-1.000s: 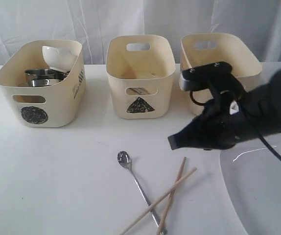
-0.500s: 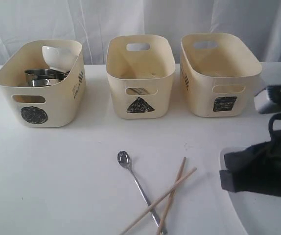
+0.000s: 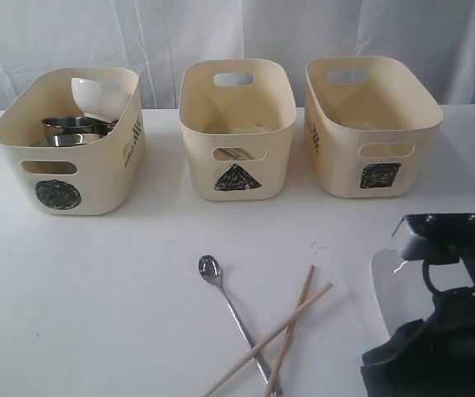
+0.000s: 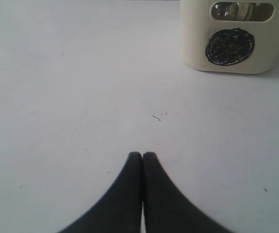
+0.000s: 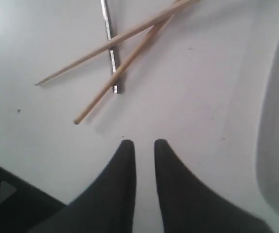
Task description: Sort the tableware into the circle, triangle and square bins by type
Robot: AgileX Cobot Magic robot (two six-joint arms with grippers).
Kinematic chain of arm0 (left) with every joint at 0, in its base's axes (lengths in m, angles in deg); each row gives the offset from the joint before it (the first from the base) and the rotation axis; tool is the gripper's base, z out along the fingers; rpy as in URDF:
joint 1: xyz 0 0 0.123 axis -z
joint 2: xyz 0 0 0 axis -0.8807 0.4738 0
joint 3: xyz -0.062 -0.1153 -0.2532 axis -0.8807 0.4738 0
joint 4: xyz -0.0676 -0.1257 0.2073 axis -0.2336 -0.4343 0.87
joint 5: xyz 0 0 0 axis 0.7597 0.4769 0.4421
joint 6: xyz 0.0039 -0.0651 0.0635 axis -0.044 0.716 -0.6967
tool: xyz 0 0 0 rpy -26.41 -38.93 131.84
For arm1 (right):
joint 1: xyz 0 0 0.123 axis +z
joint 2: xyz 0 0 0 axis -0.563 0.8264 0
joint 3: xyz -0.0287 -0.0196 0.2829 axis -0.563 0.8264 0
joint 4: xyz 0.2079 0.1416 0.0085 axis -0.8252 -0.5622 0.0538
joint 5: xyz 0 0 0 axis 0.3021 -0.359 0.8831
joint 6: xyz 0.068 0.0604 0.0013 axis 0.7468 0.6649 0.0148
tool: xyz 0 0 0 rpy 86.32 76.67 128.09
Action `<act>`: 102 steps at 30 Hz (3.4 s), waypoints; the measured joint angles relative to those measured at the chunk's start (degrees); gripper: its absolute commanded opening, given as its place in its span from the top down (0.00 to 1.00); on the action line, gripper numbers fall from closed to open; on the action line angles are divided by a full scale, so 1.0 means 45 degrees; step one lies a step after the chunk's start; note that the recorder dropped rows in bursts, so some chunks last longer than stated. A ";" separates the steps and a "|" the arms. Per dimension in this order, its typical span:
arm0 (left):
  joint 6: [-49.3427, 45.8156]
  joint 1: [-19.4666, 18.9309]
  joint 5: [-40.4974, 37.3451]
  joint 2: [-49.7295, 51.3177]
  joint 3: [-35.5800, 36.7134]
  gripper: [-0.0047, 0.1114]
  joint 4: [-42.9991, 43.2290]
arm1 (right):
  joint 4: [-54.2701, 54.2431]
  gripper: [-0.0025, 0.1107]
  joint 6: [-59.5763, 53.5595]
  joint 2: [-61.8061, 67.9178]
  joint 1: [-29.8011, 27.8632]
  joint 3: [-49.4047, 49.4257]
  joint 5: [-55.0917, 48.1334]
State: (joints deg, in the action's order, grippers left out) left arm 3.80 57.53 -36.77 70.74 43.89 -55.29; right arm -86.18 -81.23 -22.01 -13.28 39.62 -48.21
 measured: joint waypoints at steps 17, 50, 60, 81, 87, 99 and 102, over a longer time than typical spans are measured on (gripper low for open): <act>0.0000 0.0000 0.0000 0.0000 0.0000 0.96 0.0000 | -0.5213 0.80 -0.3562 0.1847 0.0000 0.0000 -0.0561; 0.0000 0.0000 0.0000 0.0000 0.0000 0.96 0.0000 | -0.5617 0.71 -0.6882 0.9322 0.0000 -0.2611 0.2281; 0.0000 0.0000 0.0000 0.0000 0.0000 0.96 0.0000 | -0.6366 0.59 -0.6696 0.9322 0.0000 -0.2611 0.2787; 0.0000 0.0000 0.0000 0.0000 0.0000 0.96 0.0000 | -0.2186 0.59 -0.7159 0.9322 0.0000 -0.4772 0.2011; 0.0000 0.0000 0.0000 0.0000 0.0000 0.96 0.0000 | -0.1721 0.59 -1.2798 0.9322 0.0000 -0.5290 0.1649; 0.0000 0.0000 0.0000 0.0000 0.0000 0.96 0.0000 | -0.2248 0.59 -1.9449 1.0275 0.0192 -0.5297 0.1555; 0.0000 0.0000 0.0000 0.0000 0.0000 0.96 0.0000 | -0.2297 0.59 -1.9496 1.0391 0.0471 -0.5297 0.1327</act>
State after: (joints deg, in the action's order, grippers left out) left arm 3.80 57.53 -36.77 70.74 43.89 -55.29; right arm -96.52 -168.96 24.75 -11.16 15.78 -42.24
